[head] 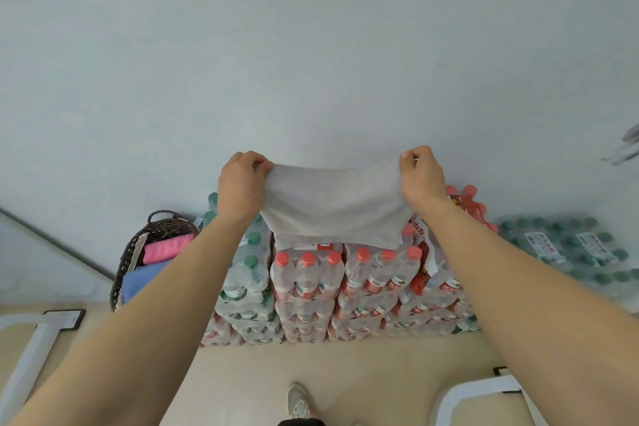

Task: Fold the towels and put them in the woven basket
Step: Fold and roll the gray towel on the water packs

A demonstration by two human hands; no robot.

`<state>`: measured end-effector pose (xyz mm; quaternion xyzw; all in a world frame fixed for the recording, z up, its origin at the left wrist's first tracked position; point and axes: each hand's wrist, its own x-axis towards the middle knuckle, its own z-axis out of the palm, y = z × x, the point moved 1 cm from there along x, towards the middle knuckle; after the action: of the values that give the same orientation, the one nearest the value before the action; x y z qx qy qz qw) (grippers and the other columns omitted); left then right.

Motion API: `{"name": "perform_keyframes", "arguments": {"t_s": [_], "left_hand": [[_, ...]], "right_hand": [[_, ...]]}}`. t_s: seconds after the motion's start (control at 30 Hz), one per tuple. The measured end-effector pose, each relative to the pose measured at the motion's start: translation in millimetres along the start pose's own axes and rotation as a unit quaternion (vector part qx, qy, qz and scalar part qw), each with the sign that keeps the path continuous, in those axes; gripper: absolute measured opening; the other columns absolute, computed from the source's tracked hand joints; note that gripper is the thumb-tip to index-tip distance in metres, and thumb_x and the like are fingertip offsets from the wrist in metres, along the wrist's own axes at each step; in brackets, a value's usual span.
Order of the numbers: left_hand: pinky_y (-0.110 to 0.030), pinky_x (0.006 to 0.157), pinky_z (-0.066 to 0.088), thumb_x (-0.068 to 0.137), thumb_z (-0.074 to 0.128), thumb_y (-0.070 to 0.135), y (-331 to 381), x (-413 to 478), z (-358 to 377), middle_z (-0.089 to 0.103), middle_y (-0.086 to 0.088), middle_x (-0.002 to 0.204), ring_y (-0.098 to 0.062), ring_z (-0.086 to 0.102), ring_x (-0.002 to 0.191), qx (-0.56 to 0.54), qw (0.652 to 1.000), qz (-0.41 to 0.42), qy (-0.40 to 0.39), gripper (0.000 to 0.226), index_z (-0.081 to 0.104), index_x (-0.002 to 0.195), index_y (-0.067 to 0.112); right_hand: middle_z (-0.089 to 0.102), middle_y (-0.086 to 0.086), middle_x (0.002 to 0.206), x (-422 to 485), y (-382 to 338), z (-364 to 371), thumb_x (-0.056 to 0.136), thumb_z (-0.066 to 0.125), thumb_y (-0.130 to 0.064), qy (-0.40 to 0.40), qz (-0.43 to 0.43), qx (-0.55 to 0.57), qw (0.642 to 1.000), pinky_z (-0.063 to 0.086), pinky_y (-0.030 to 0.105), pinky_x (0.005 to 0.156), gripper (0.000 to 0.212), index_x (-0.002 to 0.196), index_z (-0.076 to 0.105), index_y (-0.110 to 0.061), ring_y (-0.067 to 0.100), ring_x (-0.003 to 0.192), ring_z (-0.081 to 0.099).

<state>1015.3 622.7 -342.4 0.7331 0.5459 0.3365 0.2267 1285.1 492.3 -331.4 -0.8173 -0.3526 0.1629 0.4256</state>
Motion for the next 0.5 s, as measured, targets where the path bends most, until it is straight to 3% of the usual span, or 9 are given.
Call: {"name": "perform_keyframes", "arguments": {"t_s": [0.27, 0.4, 0.5], "left_hand": [[-0.027, 0.079, 0.039, 0.095, 0.058, 0.027, 8.8, -40.2, -27.7, 0.063, -0.002, 0.098, -0.017, 0.055, 0.089, 0.015, 0.999, 0.02, 0.023, 0.018, 0.07, 0.096, 0.013], [-0.027, 0.078, 0.039, 0.096, 0.058, 0.03, 14.9, -45.0, -26.8, 0.062, 0.001, 0.096, -0.016, 0.054, 0.089, -0.001, 1.0, 0.007, 0.016, 0.018, 0.067, 0.095, 0.014], [-0.026, 0.075, 0.038, 0.098, 0.056, 0.033, 13.8, -43.0, -14.5, 0.058, 0.006, 0.087, -0.015, 0.053, 0.086, -0.029, 0.999, -0.032, -0.009, 0.019, 0.061, 0.094, 0.015]], "right_hand": [[0.055, 0.001, 0.1, -28.9, 2.6, -36.0, 0.105, 0.041, -0.032, 0.0, -0.024, 0.01, 1.0, 0.034, 0.027, 0.074, 0.028, 0.109, 0.053, -0.007, 0.019, 0.089, 0.051], [0.053, -0.002, 0.098, -31.8, 6.3, -42.7, 0.105, 0.042, -0.032, 0.007, -0.02, 0.026, 0.999, 0.032, 0.022, 0.061, 0.024, 0.107, 0.052, -0.01, 0.015, 0.084, 0.048], [0.054, 0.0, 0.099, -28.2, 15.8, -38.4, 0.105, 0.042, -0.032, 0.007, -0.01, 0.021, 1.0, 0.033, 0.026, 0.068, 0.022, 0.104, 0.051, -0.012, 0.017, 0.085, 0.049]]}}
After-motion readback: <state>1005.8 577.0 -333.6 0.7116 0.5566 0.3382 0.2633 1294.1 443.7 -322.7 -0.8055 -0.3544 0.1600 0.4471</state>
